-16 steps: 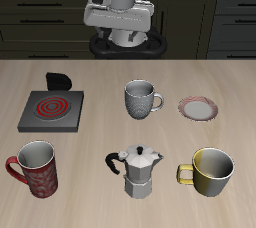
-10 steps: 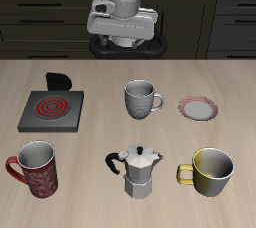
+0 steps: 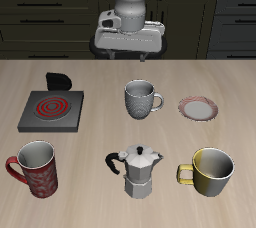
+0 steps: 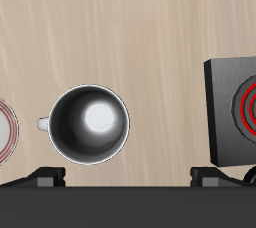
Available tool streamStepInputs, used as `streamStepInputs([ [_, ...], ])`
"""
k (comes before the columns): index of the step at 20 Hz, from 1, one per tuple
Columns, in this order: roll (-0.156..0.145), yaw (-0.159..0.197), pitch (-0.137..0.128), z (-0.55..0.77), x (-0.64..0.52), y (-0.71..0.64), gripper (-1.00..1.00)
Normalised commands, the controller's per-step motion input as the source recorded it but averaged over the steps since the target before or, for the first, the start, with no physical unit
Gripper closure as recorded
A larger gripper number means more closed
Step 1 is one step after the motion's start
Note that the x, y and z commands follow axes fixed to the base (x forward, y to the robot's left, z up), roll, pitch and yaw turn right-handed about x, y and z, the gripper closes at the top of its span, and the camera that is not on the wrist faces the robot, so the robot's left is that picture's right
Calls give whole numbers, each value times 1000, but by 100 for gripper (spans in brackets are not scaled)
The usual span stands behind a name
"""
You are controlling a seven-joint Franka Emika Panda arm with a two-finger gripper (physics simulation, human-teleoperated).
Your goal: Place the white mug on the plate
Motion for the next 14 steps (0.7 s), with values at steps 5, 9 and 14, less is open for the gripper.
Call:
streamStepInputs([
  [5,28,-44,10,-264,209,-82,-100],
  [9,-15,-25,10,-341,94,-109,-100],
  [14,6,-20,10,-319,-55,52,-100],
])
